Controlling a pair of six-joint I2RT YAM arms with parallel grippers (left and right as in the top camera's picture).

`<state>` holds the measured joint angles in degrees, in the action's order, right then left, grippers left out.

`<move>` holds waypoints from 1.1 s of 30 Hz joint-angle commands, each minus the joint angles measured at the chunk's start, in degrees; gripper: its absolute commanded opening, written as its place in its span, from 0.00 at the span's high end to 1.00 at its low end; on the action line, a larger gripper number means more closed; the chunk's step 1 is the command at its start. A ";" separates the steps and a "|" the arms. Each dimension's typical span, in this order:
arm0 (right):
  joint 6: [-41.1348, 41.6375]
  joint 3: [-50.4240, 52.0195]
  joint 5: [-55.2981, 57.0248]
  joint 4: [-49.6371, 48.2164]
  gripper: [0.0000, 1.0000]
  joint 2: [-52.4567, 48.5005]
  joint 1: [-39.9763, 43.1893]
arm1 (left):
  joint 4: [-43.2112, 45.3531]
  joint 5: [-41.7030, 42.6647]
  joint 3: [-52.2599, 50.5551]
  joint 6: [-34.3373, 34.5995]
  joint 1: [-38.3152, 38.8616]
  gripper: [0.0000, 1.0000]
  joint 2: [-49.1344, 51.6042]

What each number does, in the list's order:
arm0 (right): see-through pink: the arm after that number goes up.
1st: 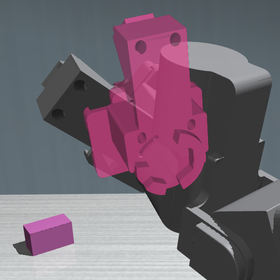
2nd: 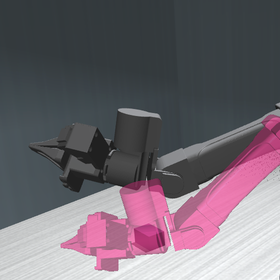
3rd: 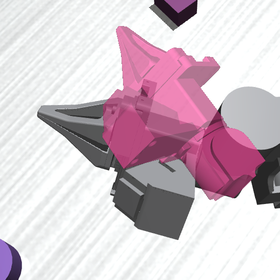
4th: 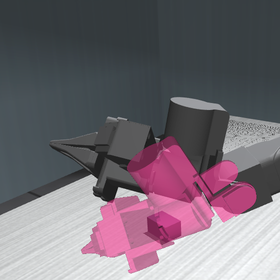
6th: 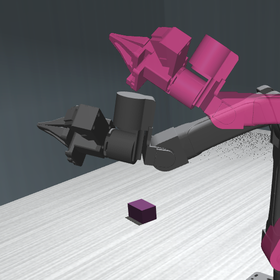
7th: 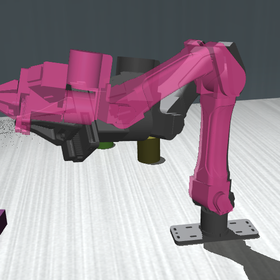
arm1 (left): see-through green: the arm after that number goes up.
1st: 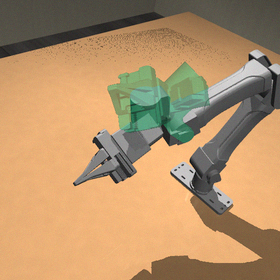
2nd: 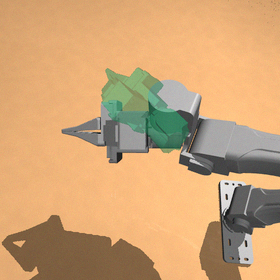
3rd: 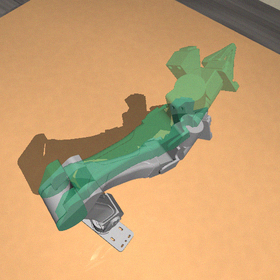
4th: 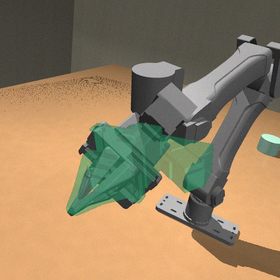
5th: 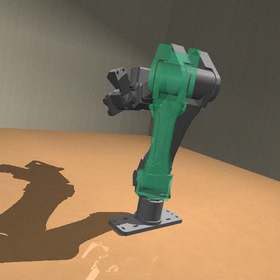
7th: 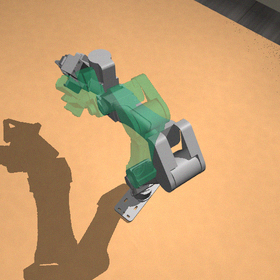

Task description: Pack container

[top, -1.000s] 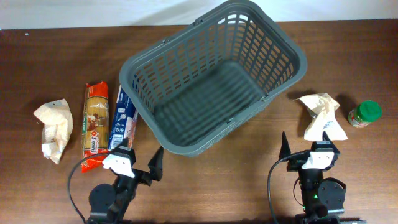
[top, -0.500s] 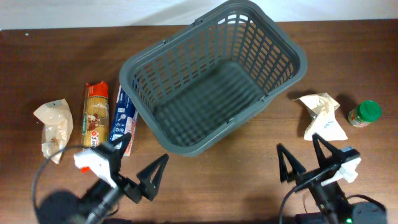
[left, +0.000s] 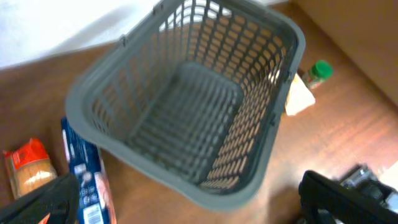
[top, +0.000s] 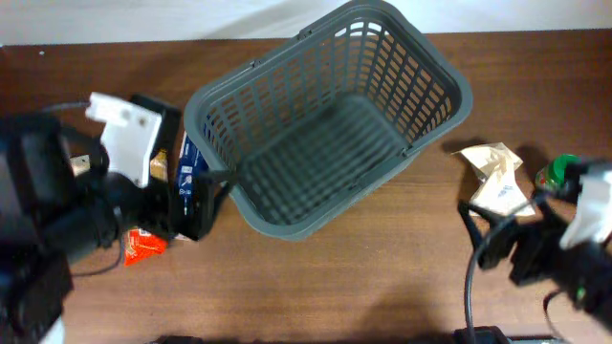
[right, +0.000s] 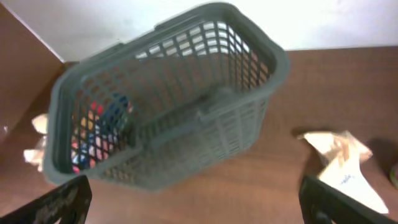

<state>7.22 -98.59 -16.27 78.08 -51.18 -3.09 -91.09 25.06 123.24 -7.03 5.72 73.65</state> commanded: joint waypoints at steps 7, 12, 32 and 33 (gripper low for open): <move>0.35 -9.01 -4.74 -1.97 0.87 -16.87 -0.28 | -5.60 5.14 6.58 -6.08 6.86 0.98 5.35; 0.35 -9.01 -1.51 -1.55 0.96 -26.03 -0.28 | -5.60 -10.25 6.25 0.55 32.22 0.98 5.03; -3.32 -8.98 1.29 -6.99 0.96 -42.05 -0.28 | 3.28 -29.20 -17.57 1.49 49.27 0.98 20.46; -4.09 -8.98 1.14 -6.97 0.96 -42.05 -0.28 | 4.48 -27.56 -17.57 -0.26 47.23 0.98 21.07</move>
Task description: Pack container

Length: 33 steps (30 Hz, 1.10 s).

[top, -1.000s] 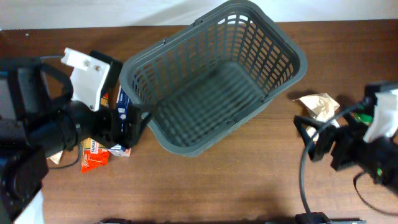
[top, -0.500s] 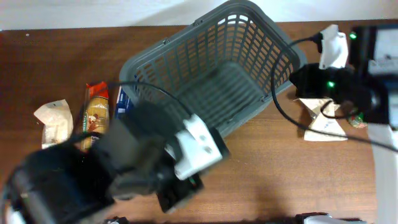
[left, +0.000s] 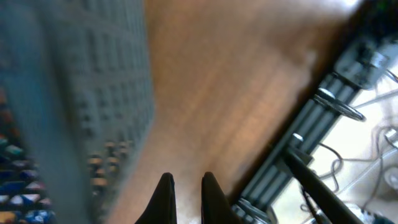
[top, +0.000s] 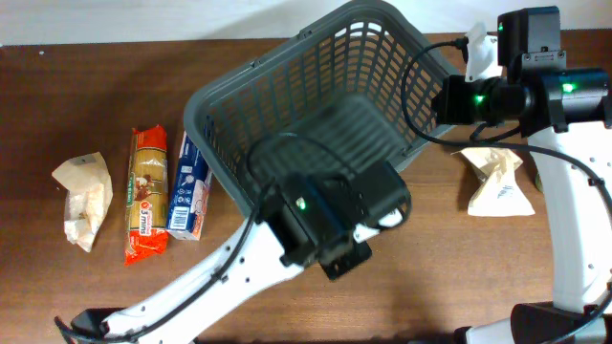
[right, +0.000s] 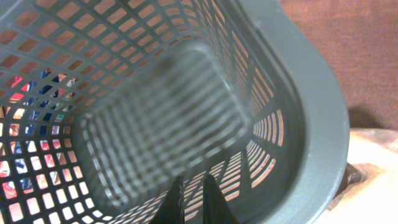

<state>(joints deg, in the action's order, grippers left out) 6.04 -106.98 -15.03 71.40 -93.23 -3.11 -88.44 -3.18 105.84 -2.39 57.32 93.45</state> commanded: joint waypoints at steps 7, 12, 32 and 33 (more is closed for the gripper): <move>-4.20 0.28 -0.13 -0.31 0.96 -0.07 -0.26 | 3.23 4.48 -0.17 -11.06 -14.19 0.98 5.20; -4.17 1.20 -0.15 -0.33 0.96 -1.09 -0.26 | 3.65 4.50 -0.17 -11.43 -16.63 0.98 6.08; -5.20 1.25 3.69 3.78 0.96 -6.14 -0.26 | 8.07 4.28 -0.17 -11.47 -23.89 0.98 6.08; -5.20 1.25 3.69 3.69 0.96 -6.14 -0.26 | 8.13 4.28 -0.17 -11.47 -24.28 0.98 6.08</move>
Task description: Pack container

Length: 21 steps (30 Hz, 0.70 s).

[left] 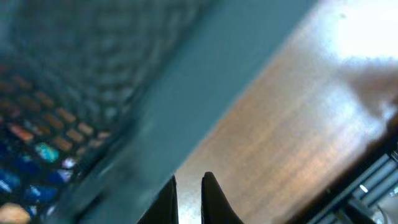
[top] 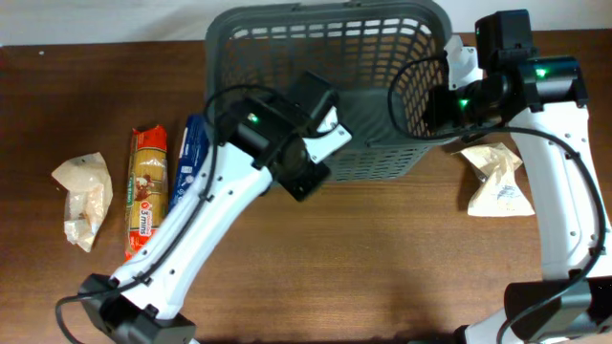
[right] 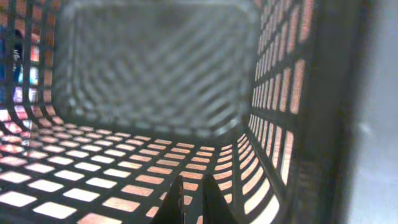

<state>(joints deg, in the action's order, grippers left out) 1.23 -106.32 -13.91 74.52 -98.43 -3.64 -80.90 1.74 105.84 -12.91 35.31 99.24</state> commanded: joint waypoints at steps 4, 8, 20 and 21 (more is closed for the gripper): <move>-0.39 0.57 2.54 0.48 0.96 -0.94 0.26 | 0.76 -0.66 -0.17 -0.96 -3.65 0.98 0.28; -0.42 -0.57 1.36 0.11 0.96 -0.04 0.26 | -0.26 1.77 -0.15 -0.87 -3.78 0.98 0.17; -0.76 -21.20 16.52 3.69 0.96 15.41 0.28 | -3.52 -9.81 -0.11 10.40 -9.22 0.36 -19.61; -0.13 -21.90 19.74 4.35 0.96 16.81 0.28 | -3.50 -9.99 -0.11 10.36 -11.08 0.29 -20.46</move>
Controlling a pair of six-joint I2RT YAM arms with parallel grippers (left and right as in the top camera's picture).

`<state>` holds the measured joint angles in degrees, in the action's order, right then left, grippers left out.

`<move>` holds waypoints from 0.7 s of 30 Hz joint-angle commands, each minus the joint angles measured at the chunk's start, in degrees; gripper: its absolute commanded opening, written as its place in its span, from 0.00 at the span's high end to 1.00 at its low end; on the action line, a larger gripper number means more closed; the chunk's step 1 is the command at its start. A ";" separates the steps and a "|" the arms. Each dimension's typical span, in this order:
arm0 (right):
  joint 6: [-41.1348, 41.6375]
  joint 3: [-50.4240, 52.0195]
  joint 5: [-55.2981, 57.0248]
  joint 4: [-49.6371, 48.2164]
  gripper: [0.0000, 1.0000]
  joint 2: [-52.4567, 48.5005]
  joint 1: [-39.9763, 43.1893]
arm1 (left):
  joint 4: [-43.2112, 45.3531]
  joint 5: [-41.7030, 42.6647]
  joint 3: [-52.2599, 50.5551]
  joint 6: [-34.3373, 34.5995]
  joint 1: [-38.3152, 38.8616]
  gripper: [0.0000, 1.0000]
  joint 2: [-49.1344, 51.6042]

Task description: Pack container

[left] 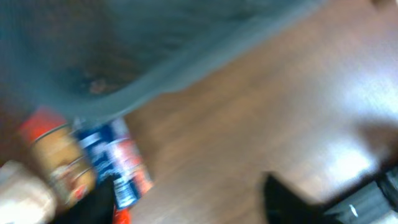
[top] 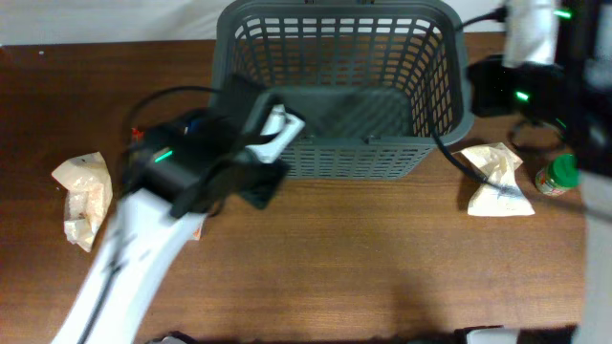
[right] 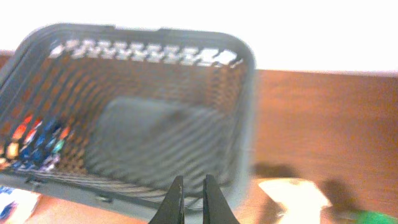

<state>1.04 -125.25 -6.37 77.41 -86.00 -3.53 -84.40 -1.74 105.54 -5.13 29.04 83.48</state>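
Note:
The grey plastic basket (top: pixel 335 86) stands square at the table's back edge with nothing in it. My left gripper (top: pixel 254 183) hovers blurred over the wood just in front of the basket's near left corner, its fingers spread wide and open (left: pixel 193 199). Below it lie a blue packet (left: pixel 115 163) and an orange pasta packet (left: pixel 59 155). My right gripper (right: pixel 194 186) is shut on nothing, raised beside the basket's right end (top: pixel 490 88). A beige paper bag (top: pixel 497 180) and a green-capped jar (top: pixel 557 176) lie right of the basket.
Another crumpled beige bag (top: pixel 80 196) lies at the far left. The left arm hides most of the packets in the overhead view. Bare brown wood (top: pixel 382 268) runs along the front of the table.
My left gripper has opened and moved left, away from the basket's front wall. My right gripper has left the basket's inside and sits higher, still shut. The basket stayed put.
The basket first sat skewed mid-table with both grippers open near the front edge. Then both were shut at its rim, left at the near side, right at the far right. Then the basket stood square at the back. Now both grippers are off it.

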 commanded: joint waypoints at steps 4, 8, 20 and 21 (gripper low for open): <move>7.45 -3.39 16.76 3.54 0.96 12.09 5.25 | -1.14 -2.32 0.13 2.23 -19.74 0.18 -3.63; 10.27 -3.26 16.76 4.09 0.96 14.36 12.85 | -1.68 3.23 0.13 -2.43 -28.22 0.17 2.25; 20.48 0.02 9.38 7.50 0.34 -0.48 39.12 | 0.26 6.49 0.13 -8.74 -32.85 0.03 28.68; 20.48 0.02 9.38 7.63 0.13 -1.46 40.04 | 0.68 6.47 0.13 -8.74 -32.85 0.03 30.10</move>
<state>20.36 -125.25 4.47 84.82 -85.32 32.34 -85.17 3.49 105.80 -11.84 -3.68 108.95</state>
